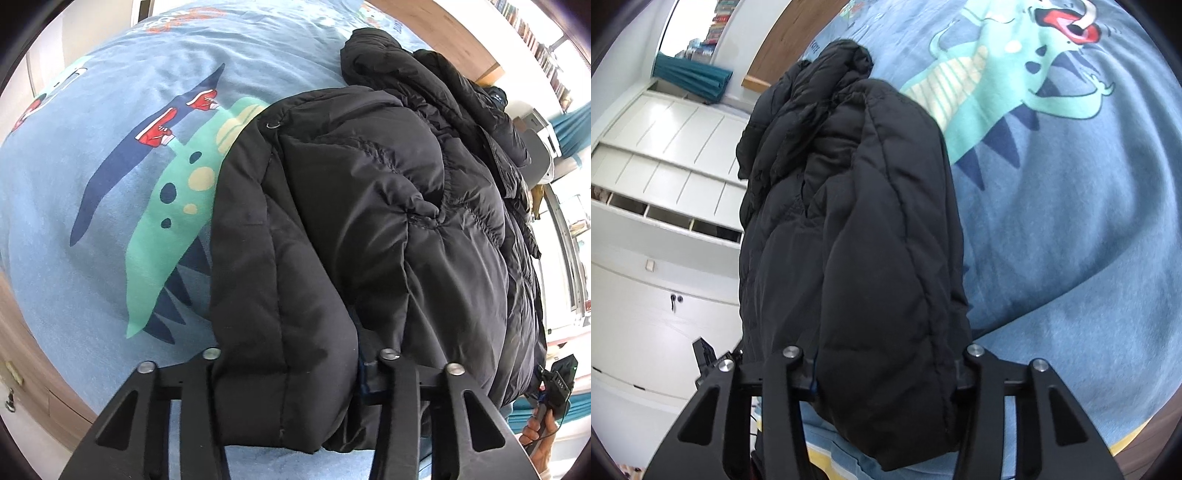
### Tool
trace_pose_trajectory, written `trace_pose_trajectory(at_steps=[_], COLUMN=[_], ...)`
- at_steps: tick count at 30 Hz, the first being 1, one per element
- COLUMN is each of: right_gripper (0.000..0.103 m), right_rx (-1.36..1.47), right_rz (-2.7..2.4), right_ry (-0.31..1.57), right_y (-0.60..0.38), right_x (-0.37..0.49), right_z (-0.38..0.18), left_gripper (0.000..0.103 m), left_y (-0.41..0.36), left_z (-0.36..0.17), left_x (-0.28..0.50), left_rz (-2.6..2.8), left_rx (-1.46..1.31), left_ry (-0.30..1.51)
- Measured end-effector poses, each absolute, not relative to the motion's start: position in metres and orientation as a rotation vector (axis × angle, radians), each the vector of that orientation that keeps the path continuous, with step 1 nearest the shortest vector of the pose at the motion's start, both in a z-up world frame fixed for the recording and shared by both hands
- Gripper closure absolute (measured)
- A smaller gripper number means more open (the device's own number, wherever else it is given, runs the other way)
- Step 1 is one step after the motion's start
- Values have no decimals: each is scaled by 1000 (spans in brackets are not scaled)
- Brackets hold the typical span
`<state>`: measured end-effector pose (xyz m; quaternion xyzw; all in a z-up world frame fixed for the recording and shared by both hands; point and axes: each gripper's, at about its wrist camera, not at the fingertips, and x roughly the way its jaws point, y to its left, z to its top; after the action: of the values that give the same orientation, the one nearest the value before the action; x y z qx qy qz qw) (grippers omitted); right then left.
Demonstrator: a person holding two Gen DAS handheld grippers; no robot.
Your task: Fold large clothes
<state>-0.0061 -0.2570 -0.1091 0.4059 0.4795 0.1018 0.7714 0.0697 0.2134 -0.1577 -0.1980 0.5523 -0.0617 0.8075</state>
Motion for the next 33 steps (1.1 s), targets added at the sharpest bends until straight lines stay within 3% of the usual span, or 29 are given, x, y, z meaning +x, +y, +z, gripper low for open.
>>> trace_pose_trajectory(at_steps=[2, 4, 10, 22, 33], right_gripper=[61, 76, 88, 90, 90], right_rx=[859, 844, 798, 821, 865], right_rz=[225, 227, 258, 290, 237], right_ry=[1049, 1040, 976, 700, 493], right_y=[-254, -251, -242, -266, -309], right_x=[-6, -7, -1, 43, 137], right_z=[-108, -105, -75, 25, 122], left_gripper=[74, 84, 90, 91, 90], left_y=[212, 210, 218, 237, 253], left_z=[-155, -151, -126, -21, 75], left_x=[68, 68, 65, 117, 222], left_rz=[-141, -157, -232, -384, -419], left_rx=[-415, -412, -464, -596, -686], left_ry=[1174, 1163, 1107, 888, 705])
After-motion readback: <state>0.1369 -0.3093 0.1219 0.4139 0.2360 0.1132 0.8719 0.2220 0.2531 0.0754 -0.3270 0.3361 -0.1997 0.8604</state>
